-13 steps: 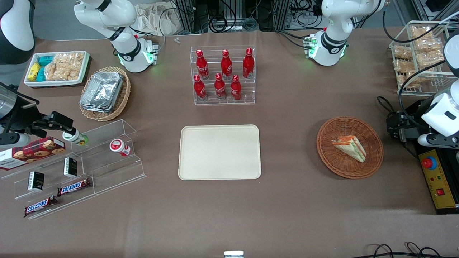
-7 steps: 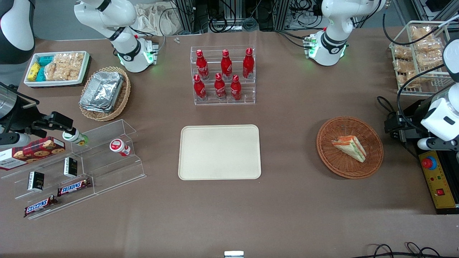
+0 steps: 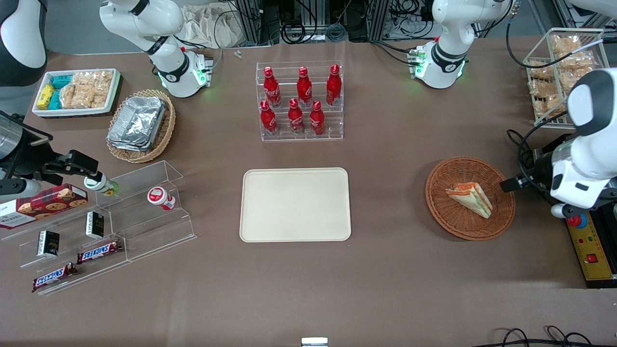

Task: Place sandwich from basket to tray
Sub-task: 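Move the left gripper down over the wrapped sandwich in the wicker basket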

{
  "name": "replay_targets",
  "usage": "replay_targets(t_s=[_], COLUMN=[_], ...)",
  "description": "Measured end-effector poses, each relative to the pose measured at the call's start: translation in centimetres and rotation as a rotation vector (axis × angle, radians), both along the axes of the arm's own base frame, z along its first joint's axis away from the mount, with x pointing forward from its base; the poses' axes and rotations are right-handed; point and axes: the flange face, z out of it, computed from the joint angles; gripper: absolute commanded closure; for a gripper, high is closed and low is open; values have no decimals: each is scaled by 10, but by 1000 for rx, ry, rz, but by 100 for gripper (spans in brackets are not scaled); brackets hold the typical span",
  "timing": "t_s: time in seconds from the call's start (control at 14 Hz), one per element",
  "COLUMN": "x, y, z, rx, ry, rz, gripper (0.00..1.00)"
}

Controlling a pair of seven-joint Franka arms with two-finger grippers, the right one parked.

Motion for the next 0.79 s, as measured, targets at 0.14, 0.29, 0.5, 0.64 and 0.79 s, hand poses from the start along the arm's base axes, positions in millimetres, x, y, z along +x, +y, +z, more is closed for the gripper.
replay_targets(t_s=[0.14,0.29,0.5,0.64,0.79], x=[-6,-15,-22,-21,-20], y=[0,0,-1,-2,-4], z=[-37,-72,-106,-120,-127], rx=[19,49,62,65,67], ry=[-13,-24,-42,-34,-26], rz=[124,205,354,401,420], gripper=[0,0,0,0,0])
